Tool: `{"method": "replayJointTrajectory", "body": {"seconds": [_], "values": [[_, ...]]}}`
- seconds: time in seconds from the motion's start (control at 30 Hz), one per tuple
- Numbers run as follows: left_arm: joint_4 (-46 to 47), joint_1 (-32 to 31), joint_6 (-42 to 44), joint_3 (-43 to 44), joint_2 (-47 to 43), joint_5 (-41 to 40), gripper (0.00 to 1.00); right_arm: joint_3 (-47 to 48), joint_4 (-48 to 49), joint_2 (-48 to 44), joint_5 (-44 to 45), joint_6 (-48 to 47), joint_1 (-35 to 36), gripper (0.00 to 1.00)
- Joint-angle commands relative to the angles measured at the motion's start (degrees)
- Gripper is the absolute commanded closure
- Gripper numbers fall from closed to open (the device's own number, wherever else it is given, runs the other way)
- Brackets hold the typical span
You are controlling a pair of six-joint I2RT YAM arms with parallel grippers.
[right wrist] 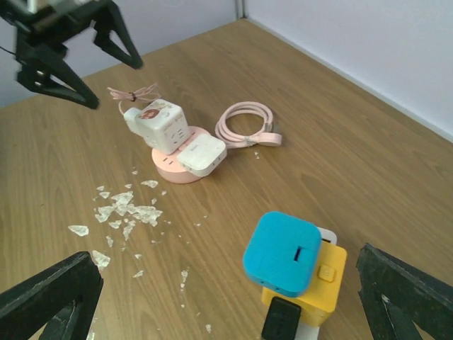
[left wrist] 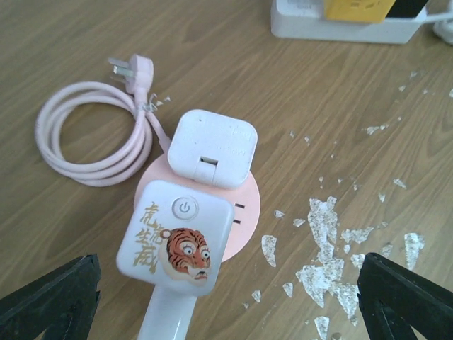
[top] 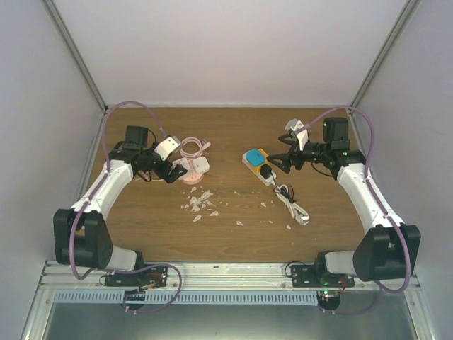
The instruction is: Pull the plug off the socket
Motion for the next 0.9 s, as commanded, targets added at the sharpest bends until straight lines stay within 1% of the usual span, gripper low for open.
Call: {"method": "replayJointTrajectory", "body": {"seconds": [0.0, 0.27, 0.47, 0.57, 0.87], "values": [[4.3, -2.0, 3.2, 0.1, 4.4, -3.0, 0.01, -1.0, -2.2, -1.3, -2.3, -3.7, 1.1, 0.0], [8.9, -2.8, 5.3, 0.7, 10.7, -7.0, 0.02, -1.3, -2.7, -2.0, -2.3, -5.7, 1.3, 0.0], [12.4, -2.8, 6.5, -0.6, 13.5, -9.1, 0.07, -2.1, -1.1, -2.7, -1.4, -4.7, 1.3, 0.0], [12.6, -2.9, 7.2, -0.4, 14.7, -8.8, 0.12, -2.1, -0.9, -2.8, -1.1, -4.3, 1.3, 0.0], [10.8, -3.7, 10.7, -1.0, 14.8, -6.3, 0.43, -1.8, -0.9, -2.3, -0.4, -4.1, 1.3, 0.0]]}}
